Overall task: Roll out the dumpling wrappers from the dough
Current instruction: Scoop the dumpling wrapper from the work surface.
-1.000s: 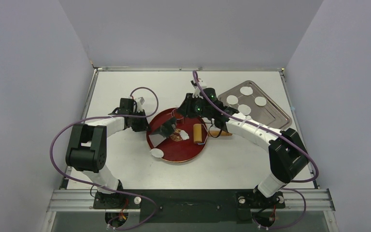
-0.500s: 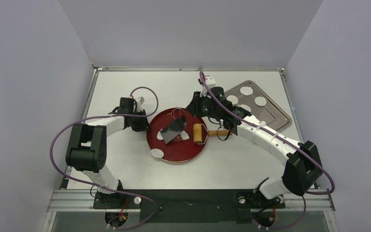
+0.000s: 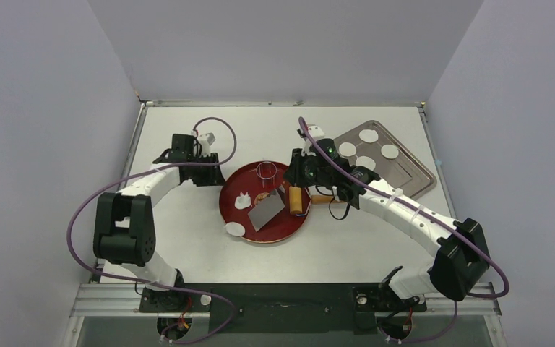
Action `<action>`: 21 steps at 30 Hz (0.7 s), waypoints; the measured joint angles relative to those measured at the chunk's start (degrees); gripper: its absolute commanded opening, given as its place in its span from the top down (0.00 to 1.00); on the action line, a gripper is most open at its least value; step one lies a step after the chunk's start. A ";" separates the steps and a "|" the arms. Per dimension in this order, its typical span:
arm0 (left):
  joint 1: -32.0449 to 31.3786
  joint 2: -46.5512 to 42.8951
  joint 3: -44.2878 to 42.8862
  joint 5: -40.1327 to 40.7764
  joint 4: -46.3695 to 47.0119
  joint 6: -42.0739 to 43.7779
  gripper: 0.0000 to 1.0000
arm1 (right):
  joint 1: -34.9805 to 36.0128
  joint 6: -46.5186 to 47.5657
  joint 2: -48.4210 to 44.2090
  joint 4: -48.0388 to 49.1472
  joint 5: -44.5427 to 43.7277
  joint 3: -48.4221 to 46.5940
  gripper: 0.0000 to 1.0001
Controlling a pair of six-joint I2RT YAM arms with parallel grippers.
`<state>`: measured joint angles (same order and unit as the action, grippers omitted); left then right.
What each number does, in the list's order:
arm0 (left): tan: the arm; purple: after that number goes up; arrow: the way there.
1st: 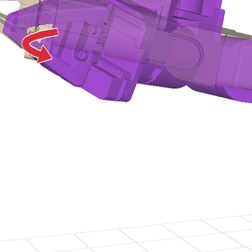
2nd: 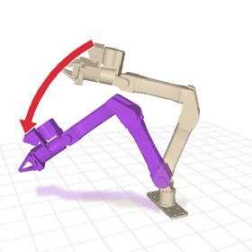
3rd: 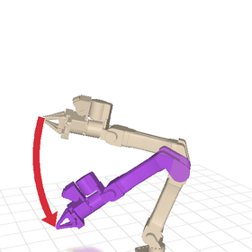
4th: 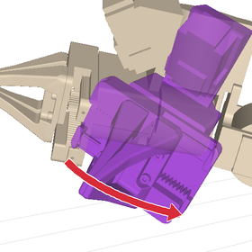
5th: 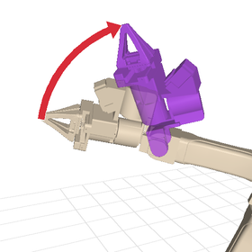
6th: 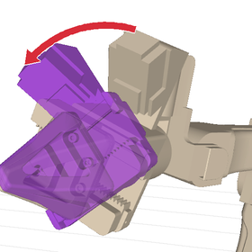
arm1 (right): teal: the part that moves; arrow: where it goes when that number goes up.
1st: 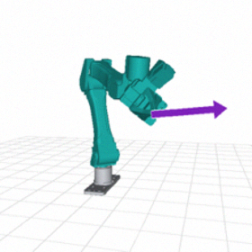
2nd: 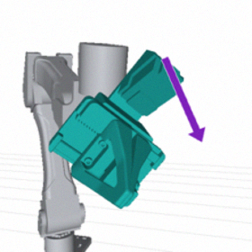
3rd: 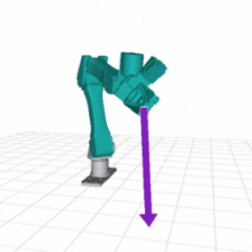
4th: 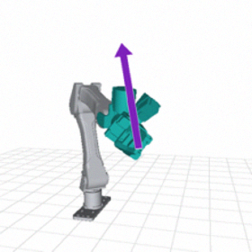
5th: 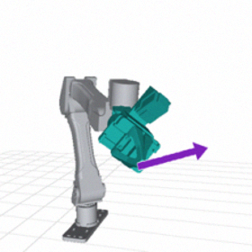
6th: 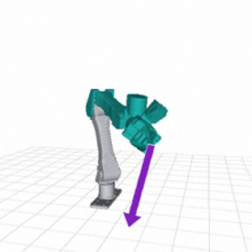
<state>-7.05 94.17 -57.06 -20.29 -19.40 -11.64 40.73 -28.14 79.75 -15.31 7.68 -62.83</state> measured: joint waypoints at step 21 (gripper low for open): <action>-3.28 -14.97 11.37 -8.35 -32.39 59.17 0.68 | -0.59 -7.56 4.02 -1.73 0.68 -0.61 1.00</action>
<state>-10.33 79.20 -45.69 -28.64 -51.79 47.53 40.14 -35.70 83.77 -17.04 8.36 -63.44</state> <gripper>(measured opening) 0.339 0.155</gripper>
